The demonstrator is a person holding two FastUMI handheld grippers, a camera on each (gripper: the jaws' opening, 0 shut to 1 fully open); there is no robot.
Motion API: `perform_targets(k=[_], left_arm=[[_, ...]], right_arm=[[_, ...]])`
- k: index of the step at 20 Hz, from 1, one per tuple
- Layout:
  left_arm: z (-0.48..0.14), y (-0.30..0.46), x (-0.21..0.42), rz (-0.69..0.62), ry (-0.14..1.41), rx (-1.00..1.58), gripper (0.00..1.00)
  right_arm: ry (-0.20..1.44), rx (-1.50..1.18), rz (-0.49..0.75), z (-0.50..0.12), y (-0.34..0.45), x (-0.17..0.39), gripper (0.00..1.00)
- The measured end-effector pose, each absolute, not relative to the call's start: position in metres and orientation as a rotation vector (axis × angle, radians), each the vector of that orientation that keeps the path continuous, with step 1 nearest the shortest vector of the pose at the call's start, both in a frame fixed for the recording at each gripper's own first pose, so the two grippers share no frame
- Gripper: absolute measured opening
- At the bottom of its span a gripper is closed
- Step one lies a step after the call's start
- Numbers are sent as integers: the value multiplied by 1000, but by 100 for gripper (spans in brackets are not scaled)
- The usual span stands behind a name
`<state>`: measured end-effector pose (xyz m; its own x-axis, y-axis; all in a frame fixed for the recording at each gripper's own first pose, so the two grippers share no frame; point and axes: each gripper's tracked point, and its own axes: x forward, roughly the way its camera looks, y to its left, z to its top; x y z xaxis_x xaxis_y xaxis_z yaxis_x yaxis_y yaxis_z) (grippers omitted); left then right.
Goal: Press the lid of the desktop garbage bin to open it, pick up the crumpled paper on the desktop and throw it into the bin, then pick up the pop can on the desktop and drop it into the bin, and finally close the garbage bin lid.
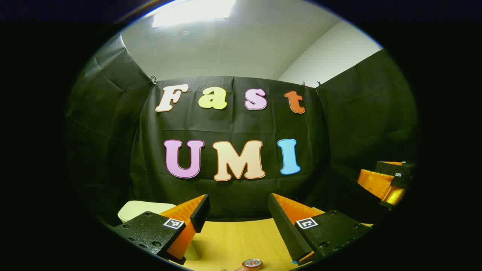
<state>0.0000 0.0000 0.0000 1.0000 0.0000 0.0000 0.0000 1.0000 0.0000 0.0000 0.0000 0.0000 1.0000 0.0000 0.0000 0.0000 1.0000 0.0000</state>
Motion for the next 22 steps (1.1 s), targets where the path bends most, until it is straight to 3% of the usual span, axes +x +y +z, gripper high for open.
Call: perform_targets(k=[22], left_arm=[[-14, 45, -10, 127, 52, 16, 90]], right_arm=[[63, 27, 161, -33, 52, 24, 98]])
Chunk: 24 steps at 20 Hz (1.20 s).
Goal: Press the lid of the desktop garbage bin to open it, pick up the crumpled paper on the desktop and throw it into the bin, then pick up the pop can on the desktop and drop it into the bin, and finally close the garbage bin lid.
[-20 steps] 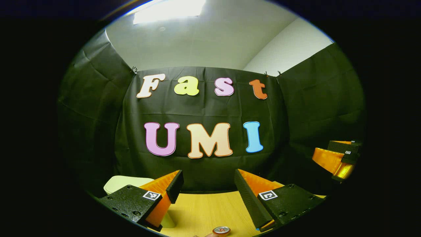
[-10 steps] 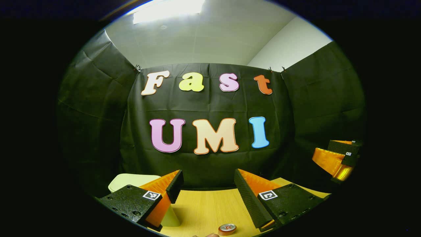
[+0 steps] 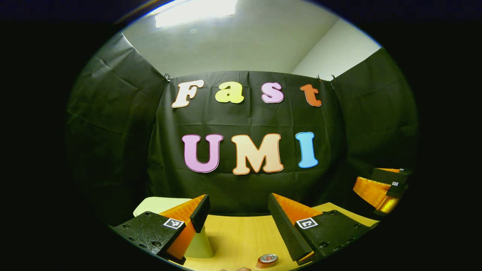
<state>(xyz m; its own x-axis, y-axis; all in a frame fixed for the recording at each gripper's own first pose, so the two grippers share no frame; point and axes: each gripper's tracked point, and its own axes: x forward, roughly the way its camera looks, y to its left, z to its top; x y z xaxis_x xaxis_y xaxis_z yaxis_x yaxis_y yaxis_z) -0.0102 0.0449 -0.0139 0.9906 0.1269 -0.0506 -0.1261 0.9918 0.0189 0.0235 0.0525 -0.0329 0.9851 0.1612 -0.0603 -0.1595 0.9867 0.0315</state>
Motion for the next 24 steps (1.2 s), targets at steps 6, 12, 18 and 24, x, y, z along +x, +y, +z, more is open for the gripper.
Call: perform_targets(k=[6, 12, 18, 24], left_arm=[[-15, 41, -7, 120, 55, 12, 92], [-19, 49, -3, 147, 62, 32, 45], [-30, 85, 0, 237, 90, 24, 4], [-50, 161, 11, 362, 147, 64, 2]], right_arm=[[81, 22, 178, -37, 54, 27, 98], [92, 10, 172, -42, 47, 30, 98], [105, 13, 177, -47, 49, 37, 99], [125, 2, 187, -53, 63, 40, 98]])
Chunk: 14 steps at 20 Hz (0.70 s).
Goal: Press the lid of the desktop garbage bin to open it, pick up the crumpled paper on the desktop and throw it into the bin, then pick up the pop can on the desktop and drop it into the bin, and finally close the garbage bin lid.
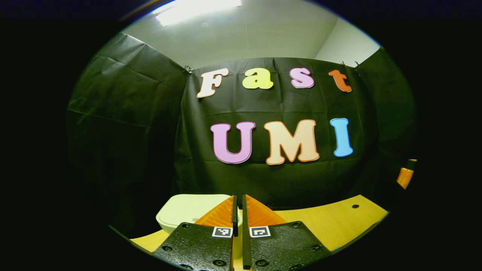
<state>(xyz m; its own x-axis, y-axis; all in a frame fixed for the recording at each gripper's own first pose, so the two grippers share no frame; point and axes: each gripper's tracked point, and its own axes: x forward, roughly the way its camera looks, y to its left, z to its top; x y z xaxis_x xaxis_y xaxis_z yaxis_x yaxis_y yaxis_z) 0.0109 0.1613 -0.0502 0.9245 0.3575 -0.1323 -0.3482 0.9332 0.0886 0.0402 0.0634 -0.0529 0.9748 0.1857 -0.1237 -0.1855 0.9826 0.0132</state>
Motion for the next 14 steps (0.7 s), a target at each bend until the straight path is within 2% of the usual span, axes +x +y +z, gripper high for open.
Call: perform_targets(k=[6, 8, 11, 14], left_arm=[[-96, 224, 13, 474, 222, 80, 2], [-112, 236, 10, 492, 261, 76, 2], [-130, 244, 7, 509, 303, 44, 2], [-148, 246, 3, 512, 336, 25, 2]], right_arm=[[162, -20, 190, -67, 74, 37, 99], [171, -25, 191, -69, 76, 36, 96], [171, -41, 185, -70, 75, 35, 99], [180, -45, 182, -73, 74, 35, 98]])
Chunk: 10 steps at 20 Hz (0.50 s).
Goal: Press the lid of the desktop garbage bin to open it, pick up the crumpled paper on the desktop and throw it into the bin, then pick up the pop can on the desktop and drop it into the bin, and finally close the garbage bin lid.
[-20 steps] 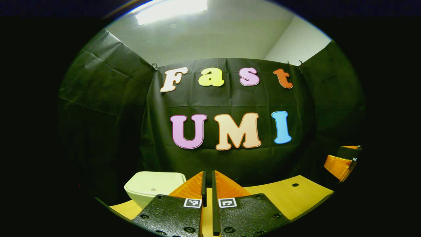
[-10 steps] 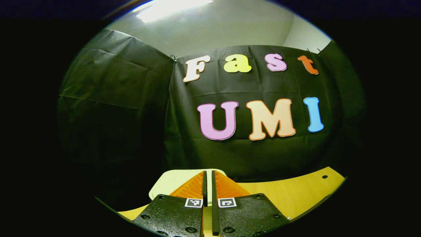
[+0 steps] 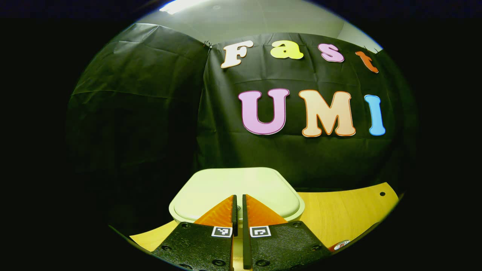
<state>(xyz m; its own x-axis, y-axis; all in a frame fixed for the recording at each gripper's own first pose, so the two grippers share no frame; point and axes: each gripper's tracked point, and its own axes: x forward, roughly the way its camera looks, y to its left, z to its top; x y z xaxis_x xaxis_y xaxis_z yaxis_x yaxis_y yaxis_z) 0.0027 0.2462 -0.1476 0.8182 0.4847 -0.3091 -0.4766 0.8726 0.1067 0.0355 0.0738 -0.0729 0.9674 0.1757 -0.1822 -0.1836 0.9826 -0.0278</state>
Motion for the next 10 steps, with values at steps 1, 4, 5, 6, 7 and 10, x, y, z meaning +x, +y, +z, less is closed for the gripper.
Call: perform_targets(k=[1, 4, 5, 6, 7, 10], left_arm=[[-142, 247, 6, 506, 296, 47, 3], [-143, 247, 9, 484, 231, 17, 0], [-144, 245, 8, 470, 220, 17, 0], [-142, 244, 7, 468, 211, 14, 0], [-139, 243, 5, 471, 198, 10, 0], [-135, 237, 6, 457, 225, 69, 1]], right_arm=[[178, -45, 174, -72, 72, 36, 98], [177, -34, 171, -70, 73, 38, 98], [177, -30, 171, -70, 73, 39, 98], [185, -26, 174, -72, 74, 40, 98], [191, -25, 183, -75, 76, 40, 98], [193, -38, 184, -77, 73, 39, 98]])
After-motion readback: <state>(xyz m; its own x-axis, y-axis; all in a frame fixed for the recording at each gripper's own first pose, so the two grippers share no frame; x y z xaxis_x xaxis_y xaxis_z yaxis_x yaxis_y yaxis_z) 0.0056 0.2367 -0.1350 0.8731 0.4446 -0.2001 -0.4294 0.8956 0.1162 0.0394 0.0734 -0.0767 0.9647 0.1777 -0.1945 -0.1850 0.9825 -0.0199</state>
